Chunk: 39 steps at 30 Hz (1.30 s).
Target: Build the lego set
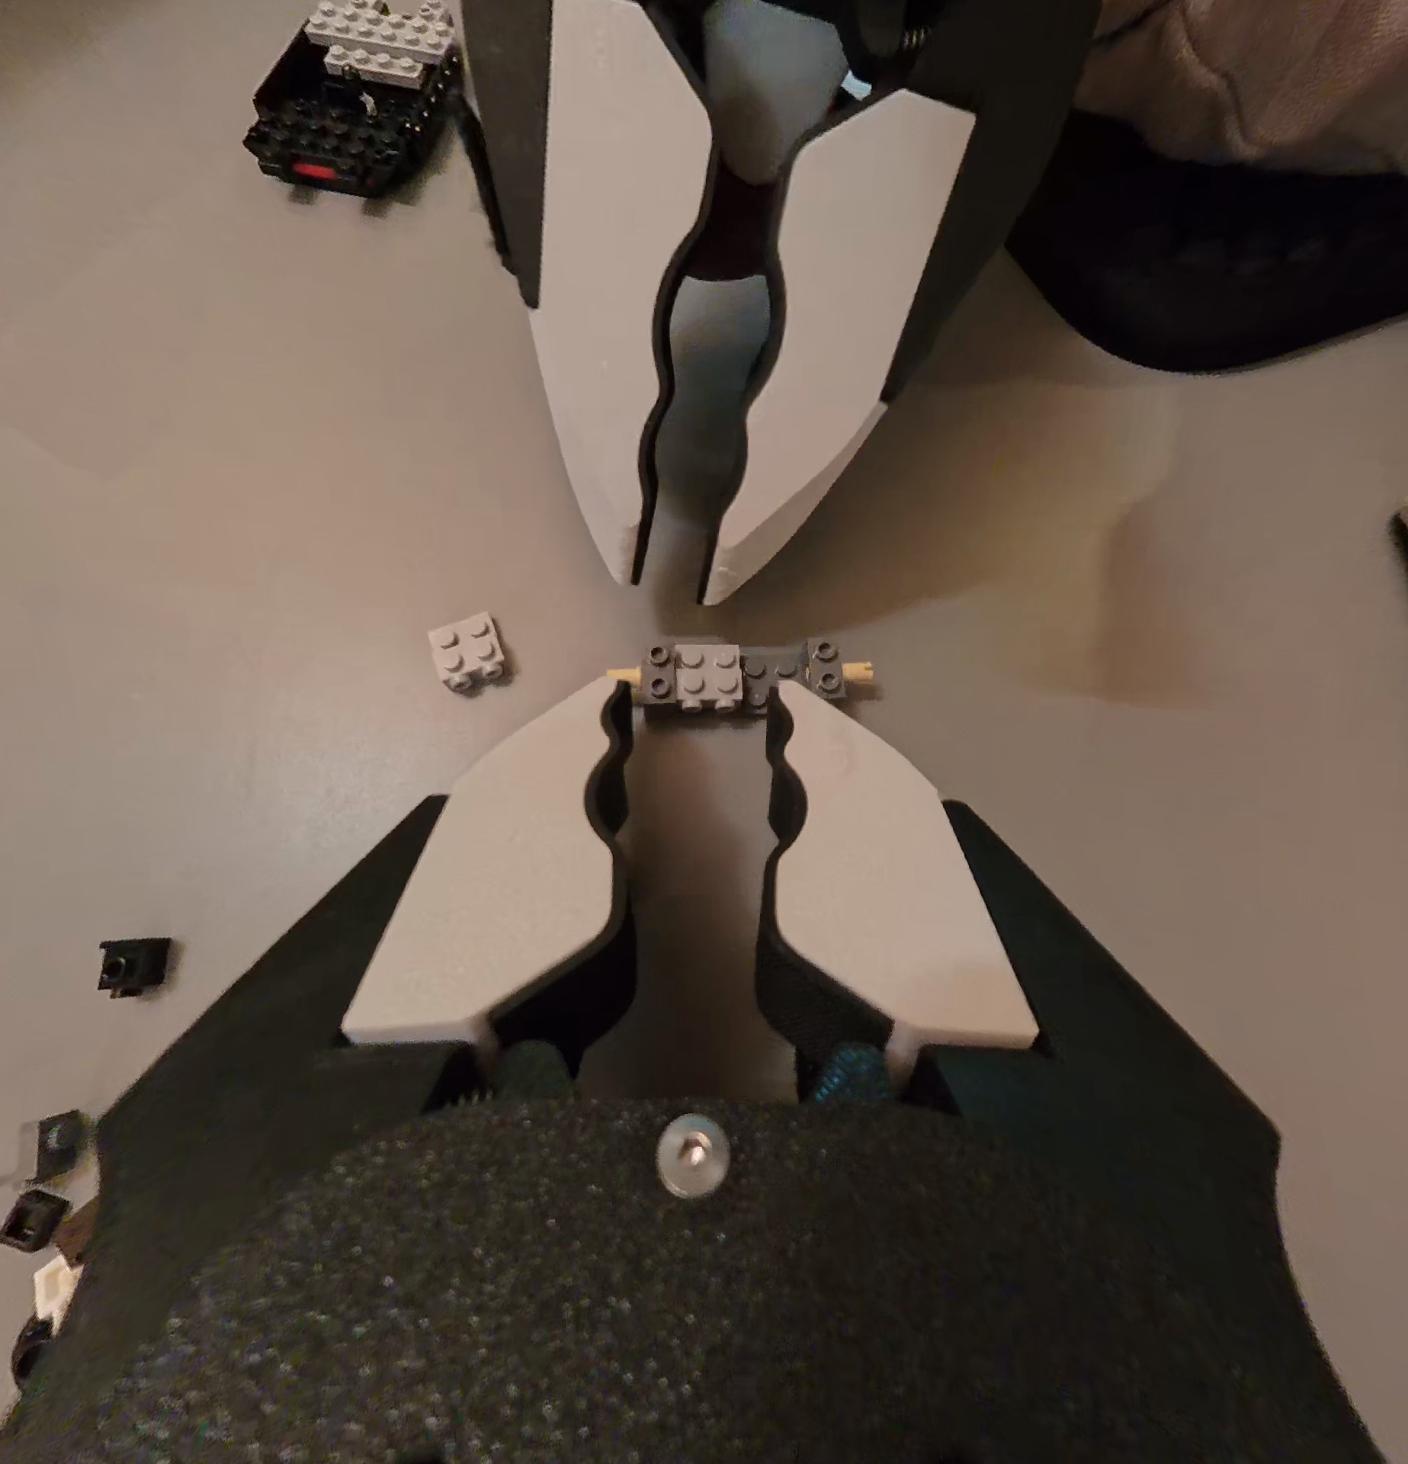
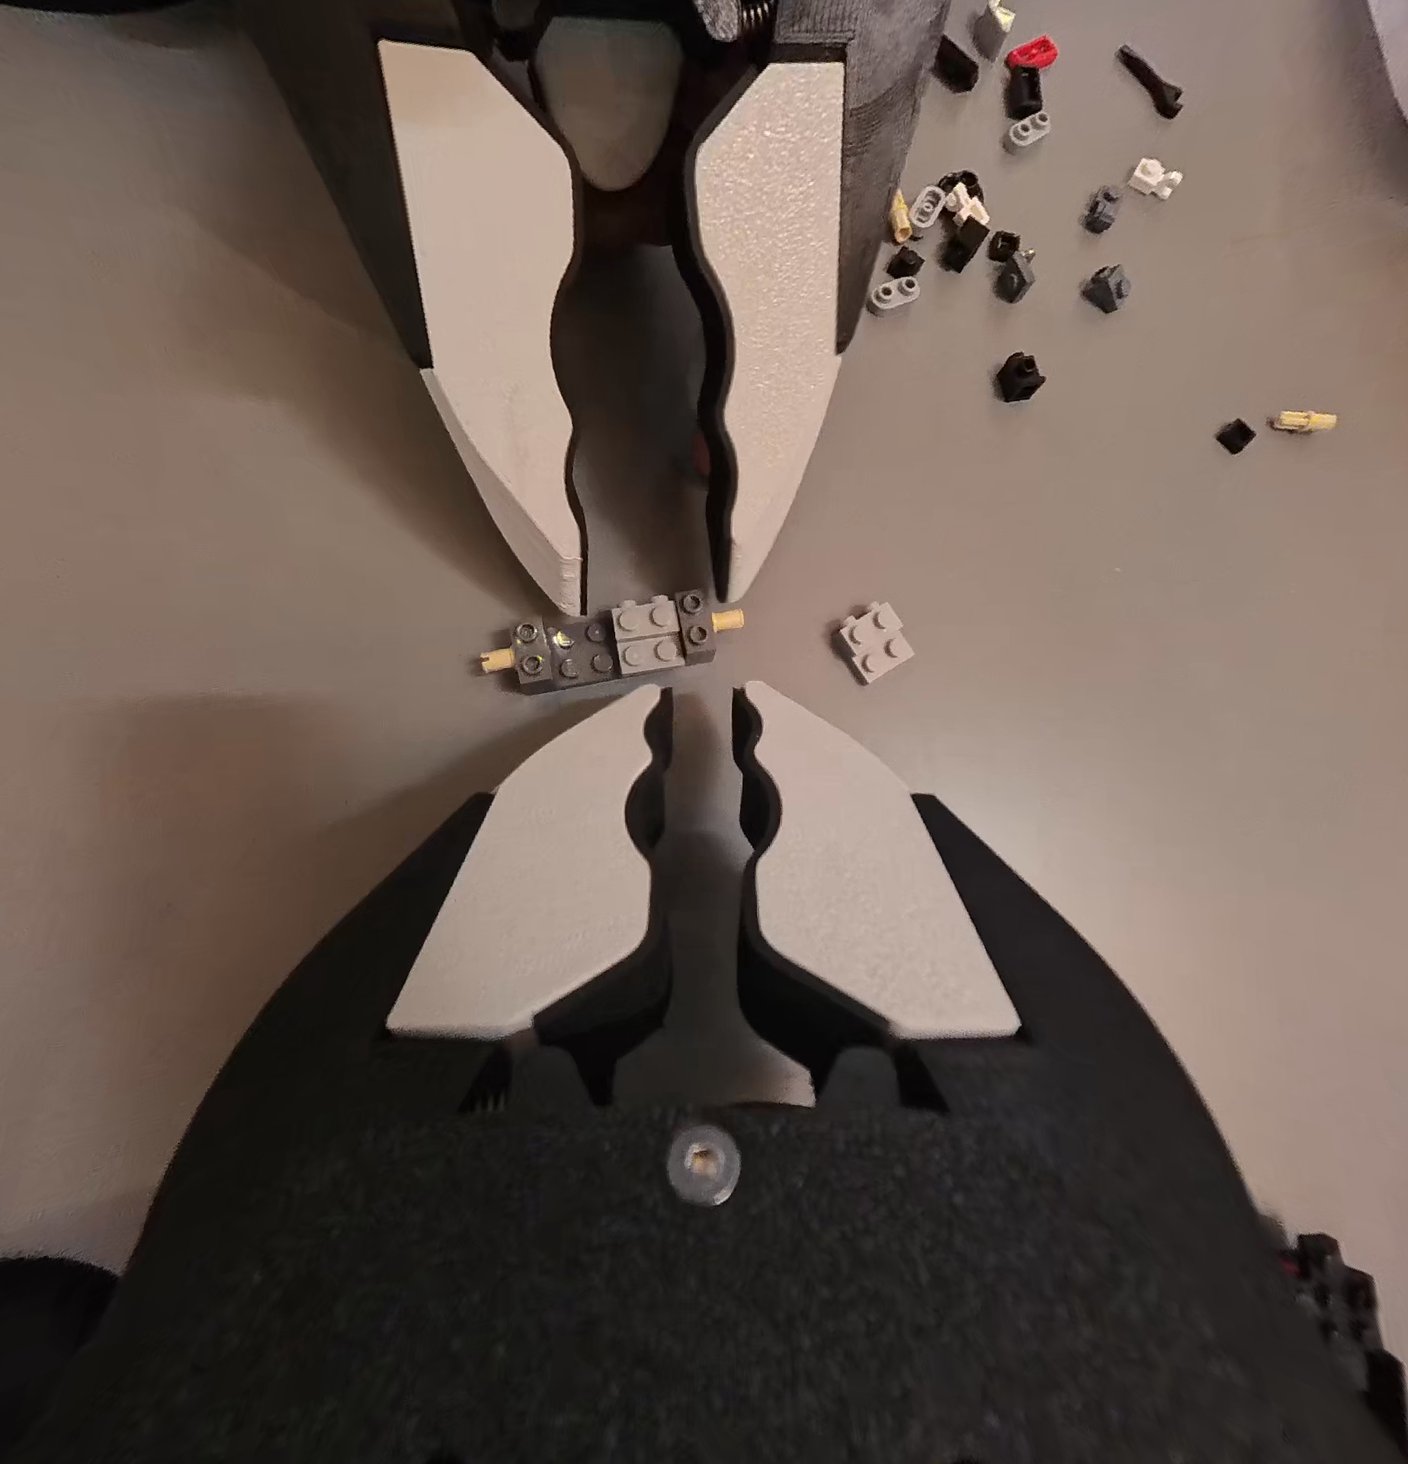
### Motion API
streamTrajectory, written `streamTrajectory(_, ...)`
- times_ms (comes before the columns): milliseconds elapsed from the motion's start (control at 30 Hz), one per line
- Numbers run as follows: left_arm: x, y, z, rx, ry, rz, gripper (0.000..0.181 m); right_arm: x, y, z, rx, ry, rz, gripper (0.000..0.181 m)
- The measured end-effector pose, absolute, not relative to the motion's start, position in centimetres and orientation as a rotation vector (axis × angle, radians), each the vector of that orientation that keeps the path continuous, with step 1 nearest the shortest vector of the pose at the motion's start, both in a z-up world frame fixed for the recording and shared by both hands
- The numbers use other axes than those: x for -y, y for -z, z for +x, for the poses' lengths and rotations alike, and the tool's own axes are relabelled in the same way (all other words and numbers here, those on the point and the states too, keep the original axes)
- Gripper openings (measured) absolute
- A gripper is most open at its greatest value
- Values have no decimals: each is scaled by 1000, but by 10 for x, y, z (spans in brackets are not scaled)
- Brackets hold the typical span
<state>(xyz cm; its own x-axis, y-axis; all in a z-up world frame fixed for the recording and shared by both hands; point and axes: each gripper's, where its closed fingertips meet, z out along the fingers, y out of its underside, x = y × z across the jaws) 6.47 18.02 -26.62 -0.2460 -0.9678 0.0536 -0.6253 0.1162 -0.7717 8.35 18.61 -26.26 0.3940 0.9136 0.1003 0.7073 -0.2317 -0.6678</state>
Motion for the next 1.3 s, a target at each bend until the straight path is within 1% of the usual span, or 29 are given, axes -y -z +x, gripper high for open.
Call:
streamTrajectory(700,-176,268,72,-1945,948,-1522,29,-182,267,77,1402,-410,-2003,14)
streamTrajectory(833,-177,268,73,-1946,932,-1517,24,-181,267,79,1397,-412,-2006,14)
streamTrajectory(1067,-177,268,73,-1947,929,-1512,24,-180,267,81,1388,-419,-2009,15)
streamTrajectory(1300,-177,268,73,-1944,925,-1508,24,-181,255,96,1293,-470,-2029,16)
